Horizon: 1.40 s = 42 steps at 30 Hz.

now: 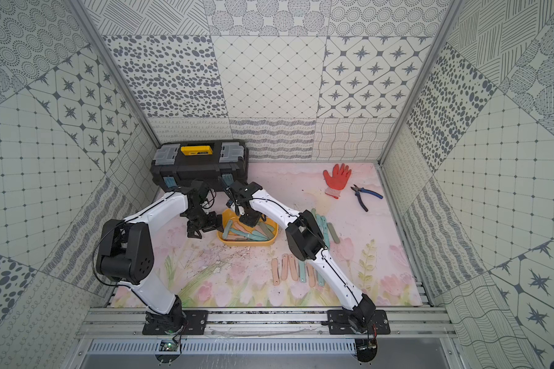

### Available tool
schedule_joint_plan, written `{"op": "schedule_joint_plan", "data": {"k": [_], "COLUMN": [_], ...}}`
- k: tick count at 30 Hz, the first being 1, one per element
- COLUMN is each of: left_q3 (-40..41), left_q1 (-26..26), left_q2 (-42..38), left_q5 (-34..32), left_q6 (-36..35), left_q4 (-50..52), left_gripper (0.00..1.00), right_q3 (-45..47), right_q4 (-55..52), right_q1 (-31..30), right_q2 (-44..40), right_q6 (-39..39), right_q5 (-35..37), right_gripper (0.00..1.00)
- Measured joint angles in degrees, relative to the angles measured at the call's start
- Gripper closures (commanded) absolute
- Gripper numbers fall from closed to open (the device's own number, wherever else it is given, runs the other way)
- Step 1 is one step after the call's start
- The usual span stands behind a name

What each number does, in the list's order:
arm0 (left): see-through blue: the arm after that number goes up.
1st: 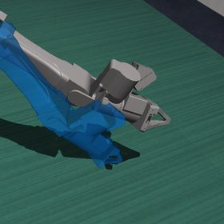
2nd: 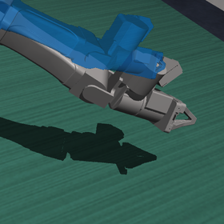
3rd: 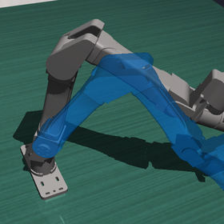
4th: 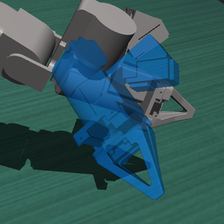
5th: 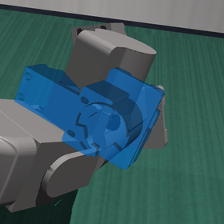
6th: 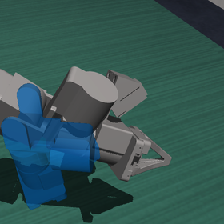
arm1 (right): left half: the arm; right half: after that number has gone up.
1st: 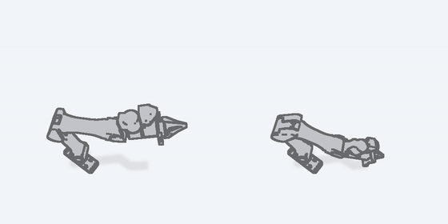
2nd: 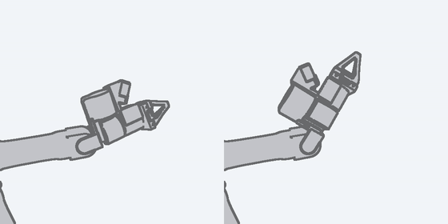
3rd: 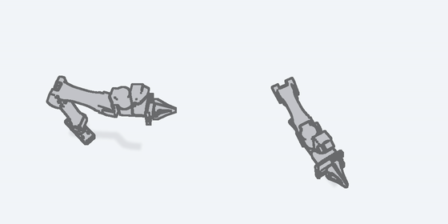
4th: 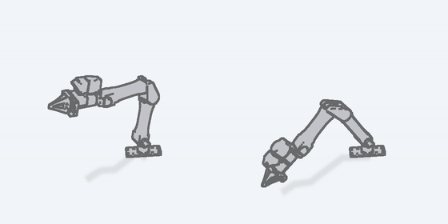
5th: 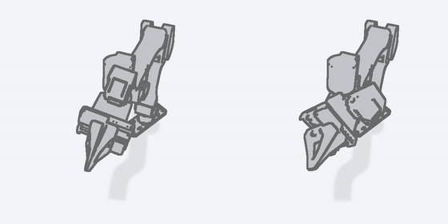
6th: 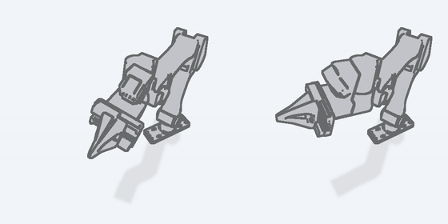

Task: Take the fruit knife out of the storage box
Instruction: Pick up the fruit knife from the storage box, then place the fruit knife at the center of the board.

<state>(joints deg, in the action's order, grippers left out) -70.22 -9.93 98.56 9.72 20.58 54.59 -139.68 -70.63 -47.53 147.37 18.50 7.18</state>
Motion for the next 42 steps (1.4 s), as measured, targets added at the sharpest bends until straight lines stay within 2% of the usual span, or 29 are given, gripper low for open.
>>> {"op": "schedule_joint_plan", "data": {"k": [9, 21, 30, 33, 36, 40, 42], "left_q3": [0.00, 0.00, 0.00, 0.00, 0.00, 0.00, 0.00], "left_q1": [0.00, 0.00, 0.00, 0.00, 0.00, 0.00, 0.00], "left_q2": [0.00, 0.00, 0.00, 0.00, 0.00, 0.00, 0.00], "left_q5": [0.00, 0.00, 0.00, 0.00, 0.00, 0.00, 0.00], "left_q6": [0.00, 0.00, 0.00, 0.00, 0.00, 0.00, 0.00], "left_q4": [0.00, 0.00, 0.00, -0.02, 0.00, -0.02, 0.00], "left_gripper": [0.09, 0.09, 0.09, 0.09, 0.09, 0.09, 0.09], "right_q3": [-0.50, -1.36, -1.01, 4.48, 13.94, 27.93, 34.16], "right_q4": [0.17, 0.52, -2.47, -2.21, -0.72, 3.76, 5.88], "right_q1": [0.00, -0.33, -2.08, -3.39, -4.31, -4.72, -4.72], "right_q2": [-4.76, -5.49, -9.05, -15.10, -23.69, -34.77, -39.17], "right_q6": [0.07, -0.68, -7.58, -12.41, -18.75, -27.32, -31.26], "right_q5": [1.09, 2.16, 4.11, 5.42, 5.79, 3.87, 2.45], "right_gripper": [0.79, 0.80, 0.81, 0.81, 0.81, 0.91, 0.92]}}
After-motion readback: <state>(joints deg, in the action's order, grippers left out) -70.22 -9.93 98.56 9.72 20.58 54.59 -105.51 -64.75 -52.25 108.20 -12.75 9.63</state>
